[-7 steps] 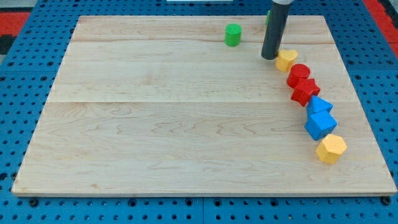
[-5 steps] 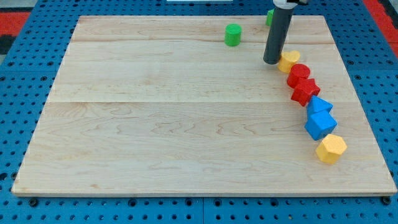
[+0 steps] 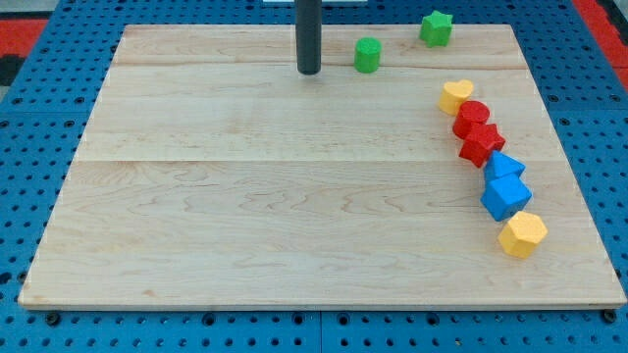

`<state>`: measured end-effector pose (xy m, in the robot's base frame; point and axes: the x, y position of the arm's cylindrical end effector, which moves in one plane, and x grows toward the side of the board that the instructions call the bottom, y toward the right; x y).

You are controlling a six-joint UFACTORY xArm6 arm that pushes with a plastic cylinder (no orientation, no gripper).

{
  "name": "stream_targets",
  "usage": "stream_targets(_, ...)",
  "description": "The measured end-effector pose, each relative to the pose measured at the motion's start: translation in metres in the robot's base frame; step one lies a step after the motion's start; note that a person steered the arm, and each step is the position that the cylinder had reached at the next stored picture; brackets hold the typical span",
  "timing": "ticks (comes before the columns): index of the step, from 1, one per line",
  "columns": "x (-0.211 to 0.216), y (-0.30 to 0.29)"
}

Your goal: Move the green circle to the top side of the yellow heart

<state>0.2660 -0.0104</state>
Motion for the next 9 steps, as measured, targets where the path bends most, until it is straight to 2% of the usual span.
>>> stream_targets(1, -0.021, 0.007)
stream_targets(3, -0.026, 0.043)
stream_targets(5, -0.002, 0.100)
stream_targets(7, 0.028, 0.124)
stream_targets(9, 0.032, 0.154)
